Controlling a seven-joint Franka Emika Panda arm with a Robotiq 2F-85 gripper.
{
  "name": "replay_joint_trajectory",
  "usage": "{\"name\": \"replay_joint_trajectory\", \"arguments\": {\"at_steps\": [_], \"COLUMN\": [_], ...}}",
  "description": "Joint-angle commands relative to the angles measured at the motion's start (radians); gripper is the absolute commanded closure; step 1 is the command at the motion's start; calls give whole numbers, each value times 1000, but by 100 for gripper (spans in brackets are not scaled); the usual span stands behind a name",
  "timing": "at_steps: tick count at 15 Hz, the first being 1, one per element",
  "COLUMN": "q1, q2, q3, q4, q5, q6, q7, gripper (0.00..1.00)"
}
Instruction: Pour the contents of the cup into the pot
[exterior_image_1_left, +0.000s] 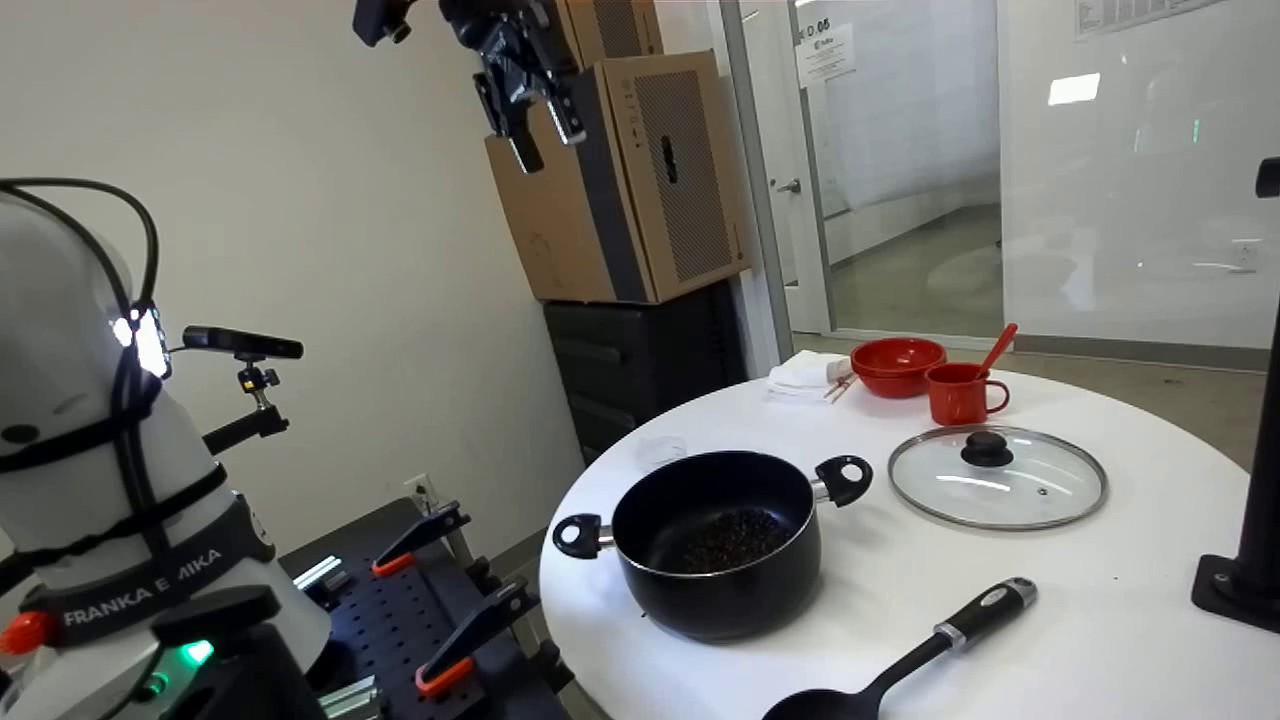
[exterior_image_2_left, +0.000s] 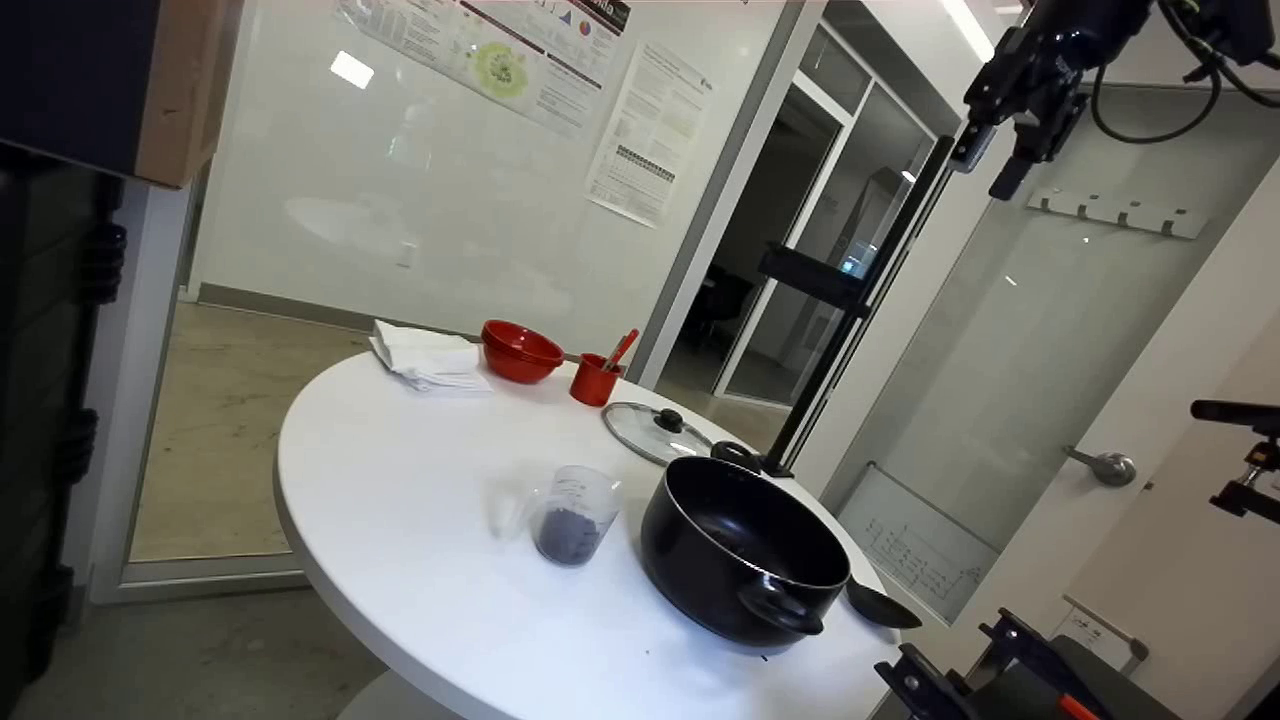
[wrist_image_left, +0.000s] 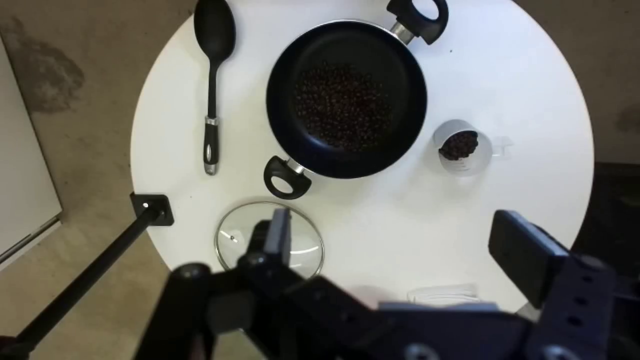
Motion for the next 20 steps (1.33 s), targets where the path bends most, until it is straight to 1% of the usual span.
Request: {"name": "replay_joint_trajectory", "arguments": {"at_steps": [1, 2, 5, 7, 9, 11, 12, 13, 14, 15, 16, 17, 18, 20], "q1": [-32, -38, -42, -47, -60, -84, -151, -209, -256, -287, -170, -194, -205, -210], "q2": [10, 23, 70, 104, 151, 208, 228, 244, 254, 258, 258, 271, 276, 275], "q3": [40, 49, 70, 91, 128, 194, 282, 356, 440, 507, 347, 397, 426, 438], "q4": [-16, -18, -22, -42, -69, -107, -135, -150, -167, -177, -154, -164, -169, -170], "q5": [-58, -41, 11, 34, 38, 0, -17, -47, -80, -124, -99, -128, -141, -144], "q6": [82, 115, 172, 247, 359, 500, 585, 645, 679, 694, 632, 653, 660, 661], "q7": [142, 220, 377, 488, 613, 780, 854, 927, 1002, 1076, 973, 1036, 1069, 1083], "gripper": [0, 0, 0, 0, 0, 0, 0, 0, 0, 0, 0, 0, 0, 0]}}
